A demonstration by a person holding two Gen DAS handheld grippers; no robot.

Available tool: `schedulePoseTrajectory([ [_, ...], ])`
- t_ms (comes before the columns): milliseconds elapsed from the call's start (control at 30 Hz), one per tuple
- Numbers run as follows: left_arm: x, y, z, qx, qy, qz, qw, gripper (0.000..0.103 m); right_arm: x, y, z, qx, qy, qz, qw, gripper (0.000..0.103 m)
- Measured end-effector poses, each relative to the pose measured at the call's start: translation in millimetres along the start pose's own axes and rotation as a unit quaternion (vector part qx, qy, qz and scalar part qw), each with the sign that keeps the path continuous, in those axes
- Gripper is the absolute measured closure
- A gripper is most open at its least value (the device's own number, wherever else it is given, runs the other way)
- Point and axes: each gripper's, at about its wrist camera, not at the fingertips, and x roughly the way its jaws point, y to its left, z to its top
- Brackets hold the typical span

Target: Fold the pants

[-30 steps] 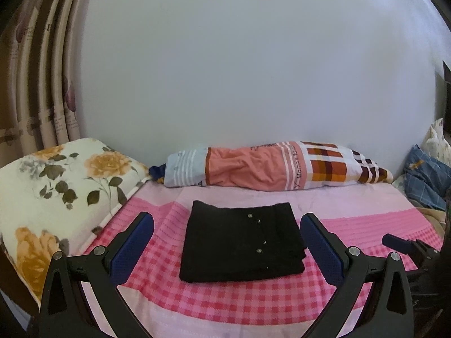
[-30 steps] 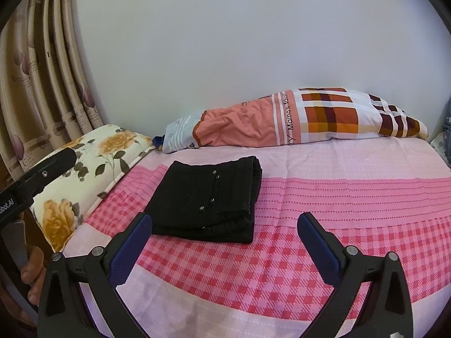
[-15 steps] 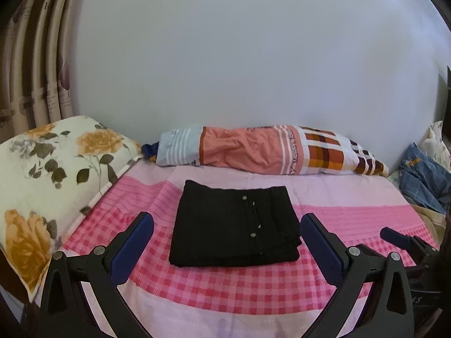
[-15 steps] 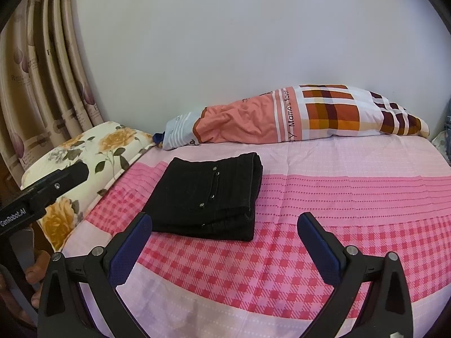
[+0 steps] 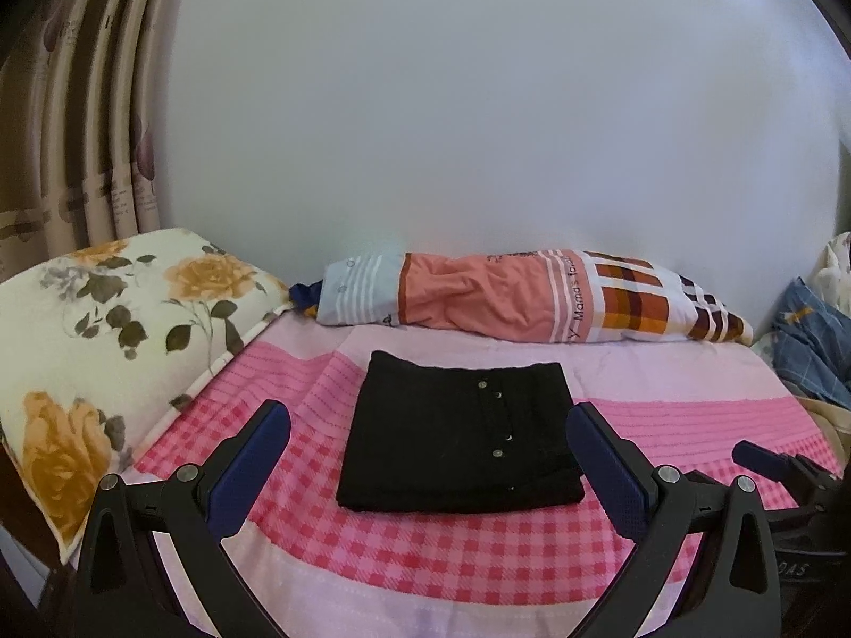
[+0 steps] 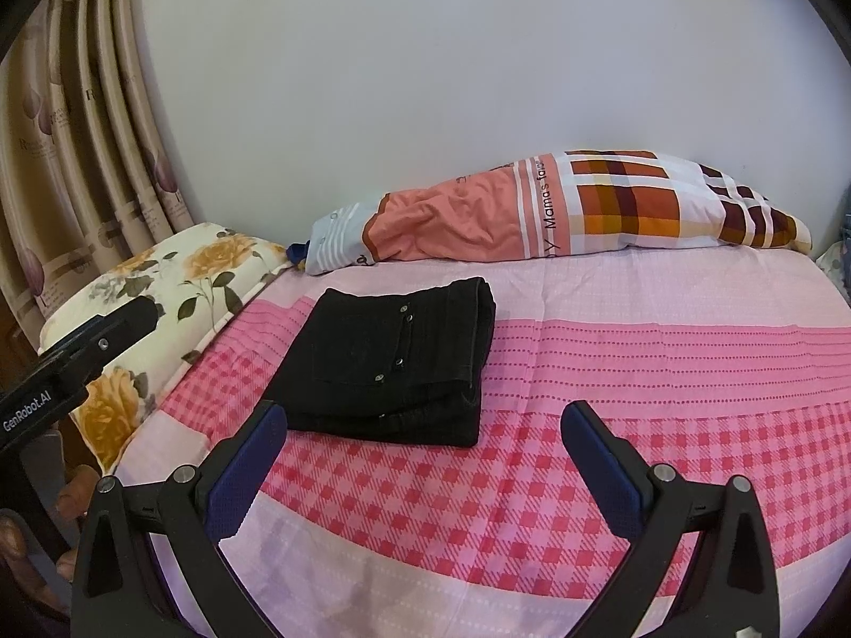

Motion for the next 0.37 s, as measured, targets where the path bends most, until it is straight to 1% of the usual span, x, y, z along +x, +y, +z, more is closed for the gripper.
schedulePoseTrajectory([
  [100, -0.5, -1.1, 0.5, 0.002, -0.001, 0.002, 1.0, 0.0, -0.1, 0.0, 0.0, 0.0, 0.0, 0.0, 1.0, 0.001],
  [167, -1.3, -1.8, 0.7, 0.003, -0.005, 0.01, 0.9999, 0.0, -0.1, -0.1, 0.4, 0.0, 0.001, 0.0, 1.0, 0.001],
  [267, -2.3, -3.0, 1.5, 0.009, -0.003, 0.003, 1.0, 0.0, 0.0, -0.2, 0.4, 0.001, 0.001, 0.0, 1.0, 0.001],
  [367, -1.9, -5.3, 3.4, 0.018, 0.001, 0.008, 0.9998, 0.0, 0.9, -1.3, -0.6, 0.002, 0.002, 0.0, 1.0, 0.001],
])
